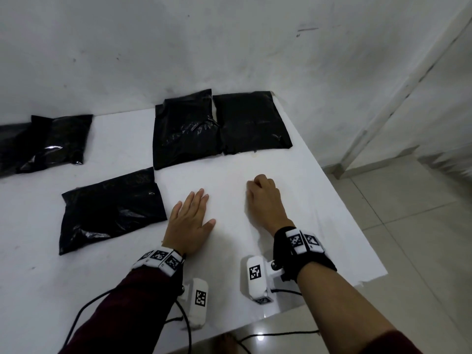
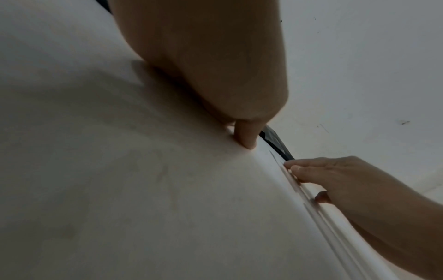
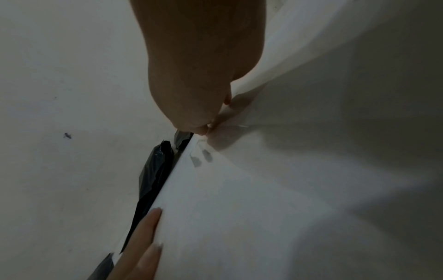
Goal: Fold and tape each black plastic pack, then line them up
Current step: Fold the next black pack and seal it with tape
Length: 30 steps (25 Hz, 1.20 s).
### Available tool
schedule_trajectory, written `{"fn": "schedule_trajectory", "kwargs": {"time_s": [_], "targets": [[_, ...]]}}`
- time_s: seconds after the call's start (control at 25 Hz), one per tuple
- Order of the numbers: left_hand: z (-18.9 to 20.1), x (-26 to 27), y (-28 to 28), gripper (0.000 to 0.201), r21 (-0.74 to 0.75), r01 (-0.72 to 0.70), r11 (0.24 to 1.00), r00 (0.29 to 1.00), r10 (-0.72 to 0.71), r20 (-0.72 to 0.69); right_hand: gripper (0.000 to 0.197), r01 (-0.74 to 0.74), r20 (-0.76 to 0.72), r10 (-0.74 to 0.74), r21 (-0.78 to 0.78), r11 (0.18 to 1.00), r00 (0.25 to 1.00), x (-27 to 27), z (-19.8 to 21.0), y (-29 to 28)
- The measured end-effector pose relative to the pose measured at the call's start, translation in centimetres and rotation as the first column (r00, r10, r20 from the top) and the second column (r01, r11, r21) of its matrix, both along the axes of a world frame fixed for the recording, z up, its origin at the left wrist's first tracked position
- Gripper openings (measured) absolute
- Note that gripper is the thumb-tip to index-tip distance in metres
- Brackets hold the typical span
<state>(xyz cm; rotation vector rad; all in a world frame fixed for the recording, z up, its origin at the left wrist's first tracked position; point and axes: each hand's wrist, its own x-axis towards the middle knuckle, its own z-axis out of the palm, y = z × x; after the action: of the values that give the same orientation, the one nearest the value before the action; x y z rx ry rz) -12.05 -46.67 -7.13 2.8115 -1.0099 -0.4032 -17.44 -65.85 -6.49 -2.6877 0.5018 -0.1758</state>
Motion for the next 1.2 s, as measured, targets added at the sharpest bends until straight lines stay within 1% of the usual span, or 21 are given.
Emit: {"fn": "schedule_trajectory", "kwargs": {"time_s": [0.08,0.16,0.44,0.64,0.84,1.08,1.2], "targets": [[-0.1,0.0,0.0,0.096,-0.004,-0.003,1.000,1.000,0.003,-0.003,0.019,0.041,0.033,-0.044,0.081,0.996,0.998,0.7,-0.2,-0.5],[-0.1,0.0,0.1,0.096,-0.004,-0.006,1.000,1.000,0.006,-0.009,0.023,0.047,0.052,-0.053,0.104,0.993,0.997,1.4,-0.3,-0.7],[-0.4,0.0,0.2,0.094,-0.054,-0.008,0.999,1.000,0.007,-0.019,0.021,0.000,0.073,-0.004,0.060,0.998,0.997,1.8,-0.6,-1.1],[-0.2,0.1,0.1,0.095,-0.015,-0.005,1.000,1.000,0.005,-0.018,0.019,-0.027,0.065,0.023,0.056,0.998,0.998,1.8,-0.5,-1.4],[-0.2,0.0,0.1,0.094,-0.025,-0.004,1.000,1.000,0.004,-0.011,0.019,-0.003,0.122,-0.004,0.056,0.998,0.993,1.3,-0.9,-1.1],[-0.3,0.0,0.2,0.092,-0.031,-0.006,0.999,1.000,0.005,-0.013,0.022,-0.001,0.050,0.000,0.016,1.000,0.999,1.8,-0.7,-1.1],[-0.2,0.0,0.2,0.092,-0.029,-0.005,1.000,1.000,0.004,-0.006,0.017,0.008,0.066,-0.012,0.057,0.998,0.998,1.7,-0.7,-1.2]]}}
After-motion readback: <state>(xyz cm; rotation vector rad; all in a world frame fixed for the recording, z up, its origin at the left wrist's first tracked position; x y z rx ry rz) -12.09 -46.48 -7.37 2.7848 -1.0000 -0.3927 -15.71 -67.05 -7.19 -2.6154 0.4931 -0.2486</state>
